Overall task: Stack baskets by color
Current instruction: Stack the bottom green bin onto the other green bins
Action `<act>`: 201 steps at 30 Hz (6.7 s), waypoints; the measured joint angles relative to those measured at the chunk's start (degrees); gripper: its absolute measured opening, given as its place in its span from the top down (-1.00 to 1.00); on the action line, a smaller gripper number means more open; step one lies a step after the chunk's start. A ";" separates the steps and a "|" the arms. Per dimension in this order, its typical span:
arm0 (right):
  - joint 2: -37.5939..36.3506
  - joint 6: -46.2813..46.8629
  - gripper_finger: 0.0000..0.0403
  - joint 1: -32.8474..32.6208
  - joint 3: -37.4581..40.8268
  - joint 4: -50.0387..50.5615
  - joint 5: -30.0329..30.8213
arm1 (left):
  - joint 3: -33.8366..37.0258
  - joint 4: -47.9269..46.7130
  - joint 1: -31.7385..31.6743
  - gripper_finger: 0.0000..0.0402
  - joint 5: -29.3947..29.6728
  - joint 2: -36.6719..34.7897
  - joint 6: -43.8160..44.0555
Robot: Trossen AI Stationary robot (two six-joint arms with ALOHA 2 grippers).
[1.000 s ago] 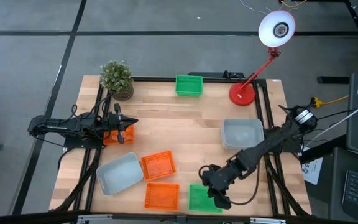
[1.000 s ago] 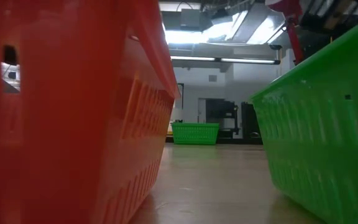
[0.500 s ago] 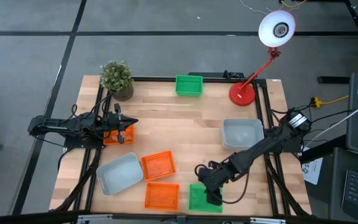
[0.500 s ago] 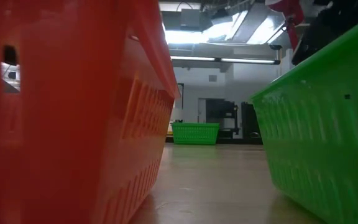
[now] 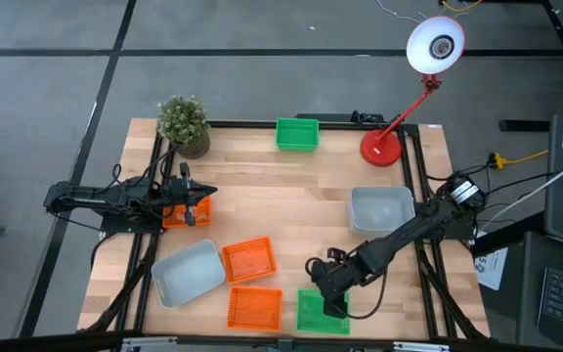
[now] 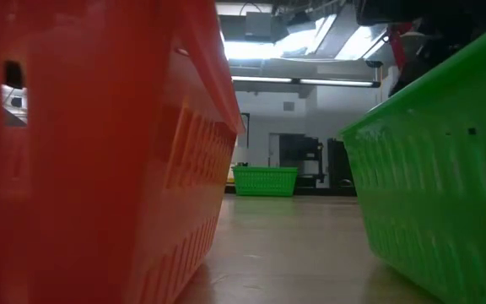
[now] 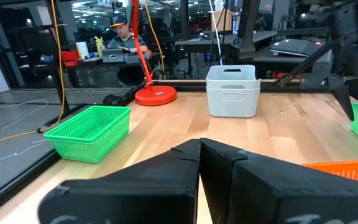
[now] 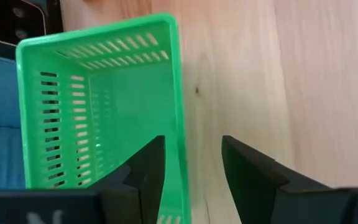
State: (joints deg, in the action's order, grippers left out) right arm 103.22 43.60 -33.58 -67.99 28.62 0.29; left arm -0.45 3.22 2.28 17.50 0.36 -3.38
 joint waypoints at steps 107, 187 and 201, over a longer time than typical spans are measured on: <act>22.48 -83.02 1.00 77.35 -48.76 23.33 -15.42 | 0.00 -0.02 0.00 1.00 -0.01 0.07 3.02; 24.50 -79.58 0.61 71.58 -61.96 38.03 -27.25 | 0.00 0.00 -0.01 1.00 0.02 0.07 0.20; 24.50 -84.86 0.61 70.03 -61.96 42.81 -22.06 | 0.01 0.00 -0.01 1.00 0.02 0.07 0.21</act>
State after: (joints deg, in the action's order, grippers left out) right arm 127.72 -41.26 36.45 -129.95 71.43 -21.78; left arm -0.44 3.22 2.28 17.52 0.43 -3.17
